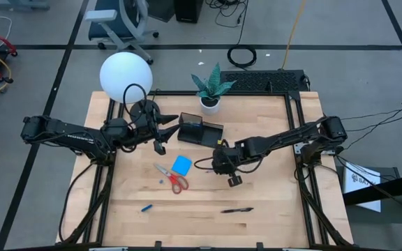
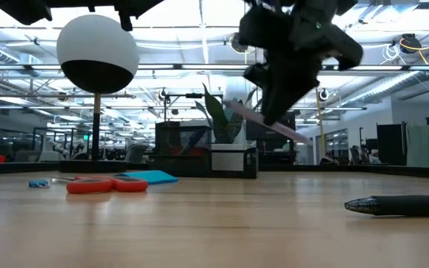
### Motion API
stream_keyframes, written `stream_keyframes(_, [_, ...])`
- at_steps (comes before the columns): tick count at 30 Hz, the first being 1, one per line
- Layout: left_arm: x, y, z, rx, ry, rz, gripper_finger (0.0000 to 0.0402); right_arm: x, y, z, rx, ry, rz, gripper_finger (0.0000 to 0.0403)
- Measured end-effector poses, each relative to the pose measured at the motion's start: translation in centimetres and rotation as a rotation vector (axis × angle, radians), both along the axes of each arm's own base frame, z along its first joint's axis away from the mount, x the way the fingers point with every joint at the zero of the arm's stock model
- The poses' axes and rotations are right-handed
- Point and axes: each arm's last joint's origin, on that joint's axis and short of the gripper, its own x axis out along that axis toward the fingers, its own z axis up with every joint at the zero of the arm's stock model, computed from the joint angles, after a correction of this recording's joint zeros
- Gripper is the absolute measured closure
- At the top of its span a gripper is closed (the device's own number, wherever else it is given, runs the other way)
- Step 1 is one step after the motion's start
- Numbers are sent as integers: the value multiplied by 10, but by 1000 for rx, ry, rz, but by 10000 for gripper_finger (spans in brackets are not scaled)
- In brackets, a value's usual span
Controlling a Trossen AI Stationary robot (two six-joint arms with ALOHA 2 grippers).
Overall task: Pick and place office supplies into organizer
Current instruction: Put the purple pen into the desk organizer
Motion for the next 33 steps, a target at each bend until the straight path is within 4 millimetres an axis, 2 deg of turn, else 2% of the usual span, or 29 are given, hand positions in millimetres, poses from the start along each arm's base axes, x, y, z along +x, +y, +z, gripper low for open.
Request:
stream_keyframes(8, [0, 0, -1, 12, 17, 4, 222, -8, -6, 11, 27, -208, -20, 382])
stream_keyframes(15, [1, -1, -3, 131, 66, 9, 222, -37, -21, 27, 57, -489, -46, 382])
stream_keyframes(20, [2, -3, -7, 250, 118, -40, 222, -60, -24, 36, 73, -721, -39, 382])
stream_keyframes(25, [3, -4, -10, 284, 158, -49, 222, -74, -26, 43, 77, -870, -26, 382])
stream_keyframes(33, [12, -6, -19, 329, 181, -114, 222, -77, -26, 45, 65, -991, -11, 382])
